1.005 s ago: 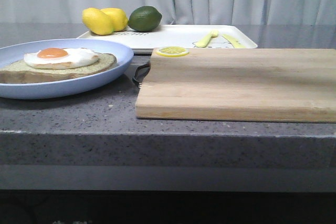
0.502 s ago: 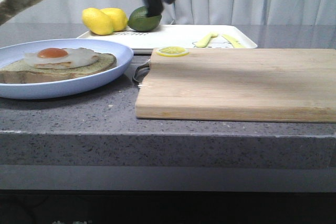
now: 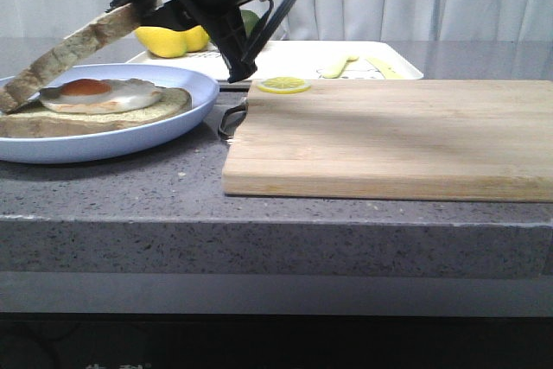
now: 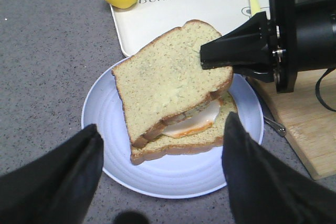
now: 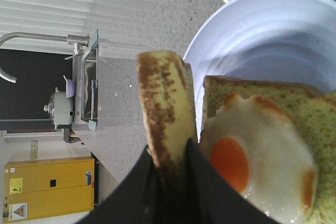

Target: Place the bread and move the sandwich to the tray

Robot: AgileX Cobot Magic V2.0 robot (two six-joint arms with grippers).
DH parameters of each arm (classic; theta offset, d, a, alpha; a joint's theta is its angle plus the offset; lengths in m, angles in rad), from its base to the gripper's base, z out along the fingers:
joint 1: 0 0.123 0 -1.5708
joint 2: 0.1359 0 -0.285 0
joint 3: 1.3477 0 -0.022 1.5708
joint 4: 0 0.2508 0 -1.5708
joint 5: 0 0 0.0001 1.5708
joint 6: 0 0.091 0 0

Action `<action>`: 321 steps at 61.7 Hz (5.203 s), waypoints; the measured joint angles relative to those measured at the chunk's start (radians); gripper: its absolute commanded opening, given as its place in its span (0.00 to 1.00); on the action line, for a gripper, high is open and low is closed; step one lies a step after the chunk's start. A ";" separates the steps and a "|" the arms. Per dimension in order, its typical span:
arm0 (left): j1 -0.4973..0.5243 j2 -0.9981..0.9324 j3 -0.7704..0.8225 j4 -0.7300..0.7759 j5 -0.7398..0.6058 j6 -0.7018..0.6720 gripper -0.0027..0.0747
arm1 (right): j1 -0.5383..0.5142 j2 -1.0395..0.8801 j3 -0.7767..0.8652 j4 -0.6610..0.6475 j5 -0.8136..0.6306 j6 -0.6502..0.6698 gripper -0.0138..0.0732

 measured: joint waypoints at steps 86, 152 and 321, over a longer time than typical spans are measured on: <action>0.000 0.000 0.000 0.000 0.000 0.000 0.65 | -0.204 -0.383 0.004 -1.362 0.564 0.320 0.61; 0.000 0.000 -0.009 -0.012 0.044 0.000 0.65 | -0.204 -1.228 0.613 -1.637 0.320 0.447 0.61; 0.576 0.961 -0.414 -0.769 0.355 0.486 0.01 | -0.204 -1.228 0.615 -1.637 0.316 0.447 0.61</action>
